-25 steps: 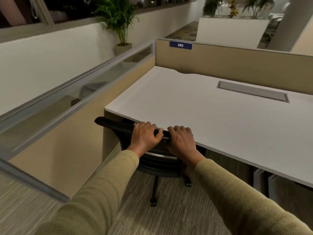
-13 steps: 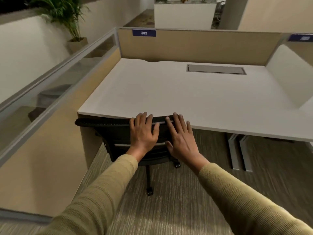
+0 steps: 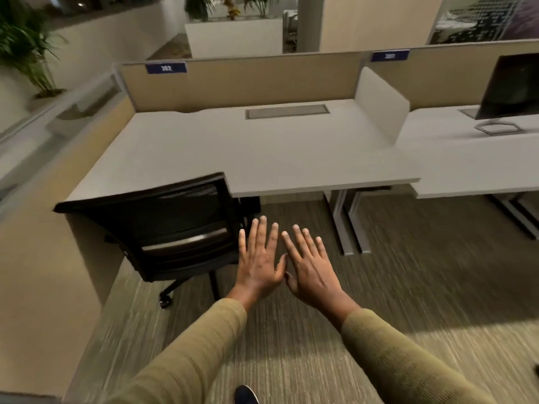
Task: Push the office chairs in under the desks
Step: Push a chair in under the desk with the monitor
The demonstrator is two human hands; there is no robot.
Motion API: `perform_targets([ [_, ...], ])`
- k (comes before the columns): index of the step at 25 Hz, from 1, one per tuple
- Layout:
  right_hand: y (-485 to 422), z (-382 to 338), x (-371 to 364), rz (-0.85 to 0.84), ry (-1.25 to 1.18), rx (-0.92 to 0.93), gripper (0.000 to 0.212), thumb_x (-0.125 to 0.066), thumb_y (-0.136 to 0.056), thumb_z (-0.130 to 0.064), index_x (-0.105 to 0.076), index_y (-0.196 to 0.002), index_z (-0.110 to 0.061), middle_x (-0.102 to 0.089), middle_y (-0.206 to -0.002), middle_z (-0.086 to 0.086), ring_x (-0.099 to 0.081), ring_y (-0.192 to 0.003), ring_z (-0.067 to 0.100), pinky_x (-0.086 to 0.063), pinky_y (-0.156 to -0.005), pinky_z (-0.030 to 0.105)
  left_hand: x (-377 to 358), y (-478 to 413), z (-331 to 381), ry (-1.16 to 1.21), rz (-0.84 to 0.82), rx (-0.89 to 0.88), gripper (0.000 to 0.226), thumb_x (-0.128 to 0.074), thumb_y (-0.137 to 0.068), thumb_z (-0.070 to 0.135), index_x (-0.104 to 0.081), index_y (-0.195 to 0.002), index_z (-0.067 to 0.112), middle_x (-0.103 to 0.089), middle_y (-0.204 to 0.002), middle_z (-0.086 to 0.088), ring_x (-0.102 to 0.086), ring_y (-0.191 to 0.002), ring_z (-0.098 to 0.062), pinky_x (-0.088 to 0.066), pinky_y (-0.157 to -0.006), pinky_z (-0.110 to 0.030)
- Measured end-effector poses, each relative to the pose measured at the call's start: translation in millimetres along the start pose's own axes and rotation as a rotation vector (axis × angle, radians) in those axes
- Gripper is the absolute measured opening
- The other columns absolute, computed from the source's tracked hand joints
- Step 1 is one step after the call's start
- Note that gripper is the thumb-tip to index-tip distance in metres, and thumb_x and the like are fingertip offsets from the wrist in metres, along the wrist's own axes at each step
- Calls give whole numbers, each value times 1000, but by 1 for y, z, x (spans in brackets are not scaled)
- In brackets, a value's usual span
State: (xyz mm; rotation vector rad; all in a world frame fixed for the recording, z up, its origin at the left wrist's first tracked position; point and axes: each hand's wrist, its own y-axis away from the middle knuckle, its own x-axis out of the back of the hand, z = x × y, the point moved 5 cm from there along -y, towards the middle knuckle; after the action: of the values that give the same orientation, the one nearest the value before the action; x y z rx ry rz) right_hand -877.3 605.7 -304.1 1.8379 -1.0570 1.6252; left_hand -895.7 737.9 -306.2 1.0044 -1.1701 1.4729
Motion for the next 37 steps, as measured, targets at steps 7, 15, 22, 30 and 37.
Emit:
perform_targets([
  [7, 171, 104, 33, 29, 25, -161, 74, -39, -100, -40, -2, -161, -22, -2, -169, 12, -1, -155, 30, -6, -125, 51, -51, 67, 173, 57, -78, -195, 77, -34, -99, 56, -12, -163, 17, 4, -171, -12, 13, -157, -27, 8, -125, -54],
  [15, 291, 213, 59, -19, 55, -356, 87, -50, -96, -47, 1, -161, -20, 0, -168, 12, -2, -155, 31, -7, -125, 52, -92, 83, 320, 62, -138, -312, 84, -22, -95, 61, -9, -163, 14, 5, -170, -15, 14, -157, -28, 12, -125, -52],
  [22, 342, 323, 84, -40, 70, -413, 86, -46, -98, -49, 5, -160, -20, 4, -169, 11, 0, -155, 30, -6, -126, 51, -146, 56, 440, 53, -199, -400, 82, -26, -97, 60, -1, -162, 16, 10, -170, -13, 18, -156, -27, 10, -125, -54],
  [30, 386, 476, 135, -52, 94, -420, 87, -47, -97, -51, 4, -160, -19, 3, -169, 10, -3, -155, 30, -9, -125, 51, -190, 8, 589, 98, -222, -400, 81, -34, -100, 58, -4, -163, 16, 8, -171, -12, 17, -156, -25, 13, -125, -51],
  [37, 464, 567, 170, -22, 47, -496, 89, -48, -97, -50, 8, -160, -21, 6, -169, 8, 1, -156, 28, -5, -126, 48, -207, 5, 712, 76, -248, -471, 83, -20, -97, 64, -1, -163, 17, 12, -170, -11, 21, -155, -24, 18, -123, -48],
])
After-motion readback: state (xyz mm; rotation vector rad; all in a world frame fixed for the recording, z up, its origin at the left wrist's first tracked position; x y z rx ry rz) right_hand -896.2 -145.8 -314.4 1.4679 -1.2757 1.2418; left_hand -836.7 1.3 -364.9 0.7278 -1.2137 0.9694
